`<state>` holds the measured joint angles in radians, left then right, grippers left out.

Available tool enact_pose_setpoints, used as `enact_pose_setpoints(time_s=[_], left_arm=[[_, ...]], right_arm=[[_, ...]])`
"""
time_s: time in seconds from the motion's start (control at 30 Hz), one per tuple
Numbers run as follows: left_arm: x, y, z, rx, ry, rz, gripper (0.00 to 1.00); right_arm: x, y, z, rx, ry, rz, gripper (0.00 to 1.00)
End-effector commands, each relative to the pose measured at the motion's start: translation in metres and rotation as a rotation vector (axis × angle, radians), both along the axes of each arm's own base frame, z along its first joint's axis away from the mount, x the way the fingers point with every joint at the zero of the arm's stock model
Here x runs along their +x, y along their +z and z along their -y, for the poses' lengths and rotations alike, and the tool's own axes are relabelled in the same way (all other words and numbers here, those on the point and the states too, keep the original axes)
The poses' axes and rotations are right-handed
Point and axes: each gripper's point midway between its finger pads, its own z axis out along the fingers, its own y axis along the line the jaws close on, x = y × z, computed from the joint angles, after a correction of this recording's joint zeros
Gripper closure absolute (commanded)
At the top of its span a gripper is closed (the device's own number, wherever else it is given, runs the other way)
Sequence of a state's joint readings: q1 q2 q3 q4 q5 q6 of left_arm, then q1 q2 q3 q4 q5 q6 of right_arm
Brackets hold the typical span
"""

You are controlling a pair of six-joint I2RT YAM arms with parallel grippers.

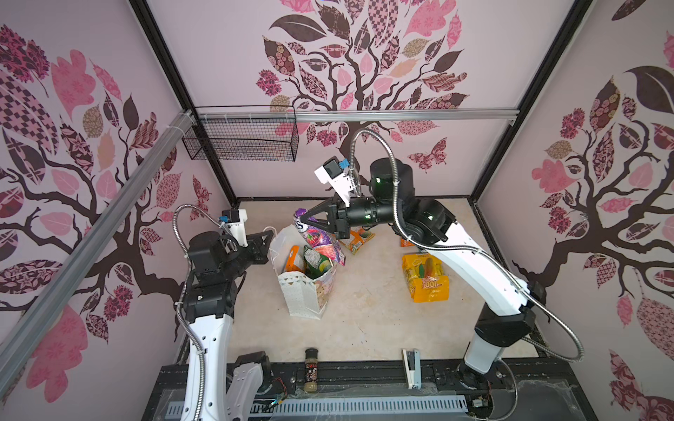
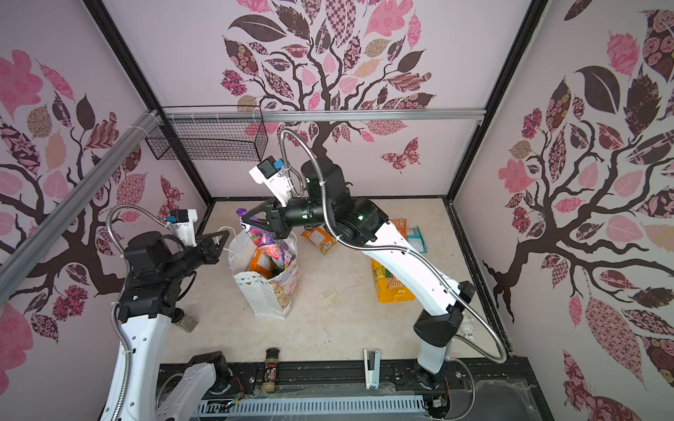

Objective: Place the snacks into the paper bag
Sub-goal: 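Carry the purple packet over the bag opening beside the left gripper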

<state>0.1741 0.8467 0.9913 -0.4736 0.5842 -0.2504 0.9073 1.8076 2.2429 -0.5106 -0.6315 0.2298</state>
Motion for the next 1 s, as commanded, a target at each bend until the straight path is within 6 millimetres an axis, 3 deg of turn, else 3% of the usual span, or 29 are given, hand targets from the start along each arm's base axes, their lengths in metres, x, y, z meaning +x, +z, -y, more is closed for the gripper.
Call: enact_pose_setpoints(time_s=[0.0,0.4,0.97], left_arm=[[-0.003,0.0,0.004,0.015,-0.028,-0.003,1.0],[-0.004,0.004,0.003,-0.003,-0.009,0.014,1.0],[-0.005,0.006,0.005,-0.02,-0.02,0.022,1.0]], right_arm=[[0.001,0.018,-0.006,0.036,0.017,0.059,1.0],[0.037,-0.031,-0.037,-0.072,-0.031,0.095,1.0],[0.033,-0.119,-0.036,-0.337,0.028,-0.037,1.0]])
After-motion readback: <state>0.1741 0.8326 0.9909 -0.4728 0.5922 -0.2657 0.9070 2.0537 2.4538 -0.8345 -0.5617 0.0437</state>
